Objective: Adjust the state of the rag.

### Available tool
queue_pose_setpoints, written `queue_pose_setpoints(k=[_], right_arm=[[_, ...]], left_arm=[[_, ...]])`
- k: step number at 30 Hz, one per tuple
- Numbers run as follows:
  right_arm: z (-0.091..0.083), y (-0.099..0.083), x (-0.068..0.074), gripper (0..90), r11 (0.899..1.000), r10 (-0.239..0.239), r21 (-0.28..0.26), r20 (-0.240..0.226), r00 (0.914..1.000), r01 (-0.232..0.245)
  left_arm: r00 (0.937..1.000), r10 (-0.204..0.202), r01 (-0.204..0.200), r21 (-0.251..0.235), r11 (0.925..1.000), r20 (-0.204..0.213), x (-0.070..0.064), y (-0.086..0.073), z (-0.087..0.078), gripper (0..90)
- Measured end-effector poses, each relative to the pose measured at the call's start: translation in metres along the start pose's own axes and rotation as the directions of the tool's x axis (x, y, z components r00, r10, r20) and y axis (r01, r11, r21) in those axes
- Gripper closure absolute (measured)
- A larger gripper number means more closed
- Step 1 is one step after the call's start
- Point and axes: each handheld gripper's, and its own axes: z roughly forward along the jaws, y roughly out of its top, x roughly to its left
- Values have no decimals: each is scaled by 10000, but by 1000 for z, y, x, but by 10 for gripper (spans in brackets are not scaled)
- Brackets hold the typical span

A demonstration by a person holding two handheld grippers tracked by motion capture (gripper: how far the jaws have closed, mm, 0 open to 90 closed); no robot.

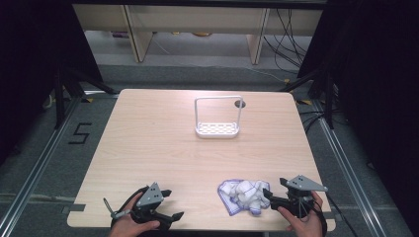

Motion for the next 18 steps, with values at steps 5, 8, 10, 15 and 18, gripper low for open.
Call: queue_pose_setpoints(k=[5, 8, 10, 15, 18], right_arm=[[-1, 1, 1, 266, 9998, -171, -76, 26, 9999, 171], [-2, 2, 0, 272, 9994, -330, -108, 21, 9995, 330], [-3, 3, 1, 272, 9995, -303, -60, -45, 9995, 302], [-4, 4, 2, 281, 9994, -337, -73, -179, 9993, 336], [-4, 4, 2, 285, 9990, -436, -131, -166, 9989, 434]], left_arm=[[9995, -205, 212, -245, 9995, 259, -6, 3, 5, 165], [9997, -81, 83, -90, 9999, 231, -6, 7, 8, 174], [9994, -253, 263, -443, 9987, 238, -10, 11, 13, 180], [9975, -83, 110, -374, 9992, 703, -22, 20, 32, 196], [9935, 28, 11, -350, 9994, 1136, -33, 30, 44, 235]])
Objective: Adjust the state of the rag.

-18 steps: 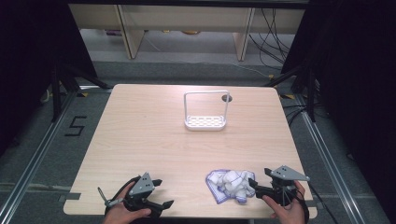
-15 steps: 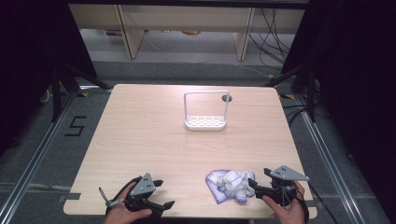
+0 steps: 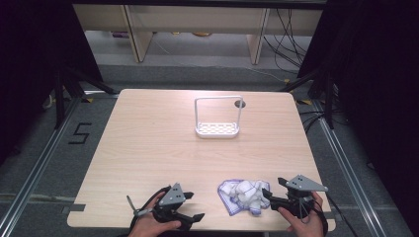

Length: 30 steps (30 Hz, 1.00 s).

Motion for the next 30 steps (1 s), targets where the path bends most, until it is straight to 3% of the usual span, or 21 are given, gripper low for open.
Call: queue_pose_setpoints(k=[3, 4, 5, 6, 7, 12, 13, 14, 16, 18, 19, 20, 23, 24, 25, 26, 29, 30], right_arm=[[1, 0, 0, 296, 9999, 83, 86, -141, 9999, -82], [1, 0, 0, 300, 10000, -44, -3, -140, 9999, 44], [1, 0, 0, 300, 10000, -44, -3, -140, 9999, 44], [1, 0, 0, 300, 10000, 80, 21, -217, 9997, -79], [0, 0, 0, 300, 9999, 138, 45, -213, 9997, -137], [-1, 0, 1, 303, 9995, 295, 144, -270, 9992, -291], [-1, 0, 1, 303, 9995, 295, 144, -270, 9992, -291], [0, 1, -1, 304, 10000, -6, 37, -223, 9998, 6], [-1, 1, 3, 306, 9991, 381, 202, -321, 9988, -375], [0, 2, 2, 309, 9999, 131, 4, -377, 9992, -131], [0, 2, 4, 313, 9999, 124, 30, -420, 9990, -122], [0, 3, 4, 314, 10000, -40, -58, -334, 9994, 38], [1, 3, 8, 314, 10000, -72, 2, -491, 9988, 72], [1, 4, 8, 314, 9997, -254, -77, -397, 9989, 251], [1, 4, 8, 314, 9997, -254, -77, -397, 9989, 251], [1, 4, 7, 313, 9997, -241, -99, -360, 9991, 237], [1, 4, 8, 314, 9998, -200, -46, -378, 9991, 198], [2, 4, 8, 314, 9998, -159, 77, -574, 9982, 164]], left_arm=[[9982, 385, -383, -48, 9993, 461, -9, 11, 14, 274], [9948, 732, -742, 115, 9972, 708, -16, 18, 25, 291], [9948, 732, -742, 115, 9972, 708, -16, 18, 25, 299], [9904, 992, -1026, 316, 9942, 965, -20, 21, 33, 299], [9898, 1155, -1185, 324, 9924, 841, -22, 22, 37, 315], [9855, 1362, -1428, 609, 9879, 1017, -26, 29, 55, 369], [9861, 1217, -1297, 658, 9894, 1132, -27, 30, 58, 369], [9861, 1217, -1303, 717, 9889, 1128, -29, 31, 63, 380], [9840, 1275, -1388, 866, 9865, 1243, -31, 32, 70, 402], [9823, 1254, -1403, 1025, 9848, 1390, -31, 33, 78, 430], [9835, 1162, -1302, 971, 9867, 1388, -32, 33, 81, 451], [9822, 1381, -1529, 1145, 9816, 1275, -31, 35, 84, 469], [9824, 1379, -1536, 1245, 9803, 1264, -30, 36, 91, 542], [9824, 1511, -1651, 1313, 9775, 1099, -30, 36, 92, 611], [9809, 1606, -1745, 1320, 9758, 1098, -29, 37, 92, 611], [9806, 1719, -1829, 1252, 9751, 941, -28, 37, 93, 685], [9775, 1942, -2036, 1290, 9705, 823, -26, 38, 93, 792], [9764, 2019, -2105, 1287, 9691, 769, -26, 38, 93, 828]])
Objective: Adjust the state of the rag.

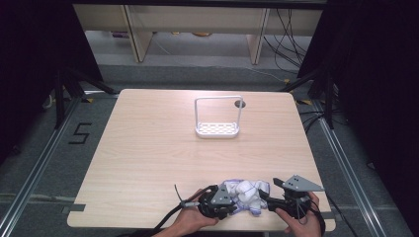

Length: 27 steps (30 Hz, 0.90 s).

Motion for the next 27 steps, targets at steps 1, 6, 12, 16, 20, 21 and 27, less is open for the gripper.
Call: queue_pose_setpoints(k=[1, 6, 12, 16, 20, 21, 27], right_arm=[[0, 0, 0, 314, 10000, 0, 0, 0, 10000, 0], [-2, 1, 3, 314, 9998, 92, -175, -8, 10000, -92], [-3, 3, 6, 332, 9997, 1, -231, -220, 9998, -6], [-2, 6, 12, 358, 9992, -329, -248, -575, 9978, 315], [-1, 8, 26, 391, 9996, -290, -62, -907, 9955, 285], [1, 9, 27, 406, 9985, -546, -145, -1029, 9932, 534], [19, 12, 42, 419, 9912, -1214, 336, -1535, 9807, 1279]], left_arm=[[10000, -55, 55, -90, 9999, 26, 0, 0, 1, 828], [9994, 334, -334, 52, 9994, -39, 3, 0, -3, 889], [9989, 447, -444, 162, 9989, -161, 11, -1, -8, 893], [9995, 279, -279, 17, 9996, -131, 10, -1, -8, 894], [9988, 455, -452, 184, 9988, -187, 12, -1, -12, 894], [9982, 591, -587, 288, 9979, -133, 13, -1, -13, 895], [9993, 355, -353, 107, 9993, -146, 14, -2, -17, 895]])
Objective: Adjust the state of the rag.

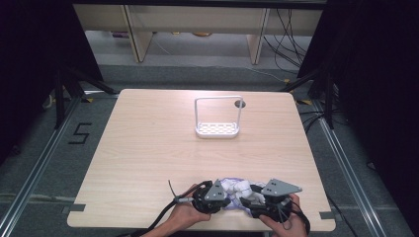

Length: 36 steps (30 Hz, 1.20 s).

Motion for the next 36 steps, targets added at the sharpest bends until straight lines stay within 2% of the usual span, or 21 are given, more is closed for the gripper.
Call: queue_pose_setpoints(k=[1, 2, 3, 4, 5, 7, 8, 9, 11, 13, 15, 18, 20, 21, 22, 23, 24, 26, 27, 31, 36], right_arm=[[5, 1, 1, 424, 9997, -182, 176, -61, 9998, 183], [9, 1, 2, 480, 9992, -210, 344, -57, 9998, 212], [13, 2, 0, 617, 9968, -618, 510, 52, 9981, 614], [14, 2, -1, 680, 9960, -722, 550, 280, 9970, 706], [13, 5, -5, 752, 9968, -644, 486, 301, 9975, 629], [7, 13, -13, 802, 9972, -732, 148, 472, 9962, 726], [3, 18, -17, 811, 9953, -963, 87, 682, 9930, 960], [0, 22, -20, 815, 9957, -929, 129, 758, 9928, 922], [-6, 33, -27, 819, 9957, -895, -167, 876, 9921, 913], [-9, 45, -35, 818, 9956, -861, -313, 739, 9935, 886], [-7, 57, -45, 816, 9981, -524, -278, 555, 9971, 540], [14, 66, -63, 796, 9990, -437, -57, 233, 9988, 439], [41, 67, -75, 745, 9992, -323, 223, 83, 9994, 321], [56, 66, -80, 679, 9987, -113, 495, 279, 9995, 99], [65, 67, -80, 605, 9967, 187, 780, 512, 9985, -227], [67, 68, -79, 565, 9930, 180, 1150, 666, 9976, -256], [65, 70, -77, 549, 9939, 205, 1061, 847, 9962, -295], [54, 72, -74, 534, 9981, 224, 561, 705, 9973, -264], [42, 72, -69, 521, 9997, 57, 236, 734, 9973, -75], [27, 66, -47, 490, 9996, -232, 179, 65, 9997, 230], [35, 66, -15, 428, 9954, -744, 541, -742, 9945, 785]], left_arm=[[9999, -119, 120, -139, 9998, 50, 0, -2, 1, 895], [10000, -70, 70, 50, 10000, 9, 1, -3, -1, 895], [10000, 33, -33, 194, 9998, 1, 2, -3, -2, 895], [10000, 38, -37, 151, 9999, -32, 3, -4, -3, 895], [9998, -191, 192, -13, 9998, 41, 2, -4, -4, 896], [10000, -62, 62, -10, 10000, -41, 4, -4, -11, 896], [10000, 11, -11, 10, 10000, -70, 4, -4, -14, 896], [9999, -117, 117, -118, 9999, -23, 5, -5, -18, 896], [9999, 19, -21, -138, 9999, -132, 8, -5, -30, 896], [9995, -238, 228, -510, 9984, -206, 11, -5, -44, 896], [9982, -520, 498, -688, 9964, -296, 14, -8, -56, 896], [9961, -636, 596, -655, 9961, -609, 24, -16, -68, 896], [9924, -946, 898, -627, 9940, -791, 32, -25, -69, 896], [9904, -975, 933, -460, 9946, -984, 37, -30, -70, 896], [9890, -1106, 1064, -463, 9932, -984, 40, -34, -69, 896], [9843, -1396, 1361, -389, 9899, -1076, 45, -39, -70, 895], [9823, -1501, 1473, -326, 9886, -1119, 48, -43, -70, 895], [9781, -1803, 1772, -381, 9834, -1043, 52, -48, -70, 895], [9795, -1680, 1651, -347, 9857, -1109, 54, -49, -70, 895], [9819, -1567, 1549, -247, 9876, -1068, 53, -48, -67, 894], [9805, -1639, 1622, -239, 9865, -1089, 52, -48, -66, 894]])
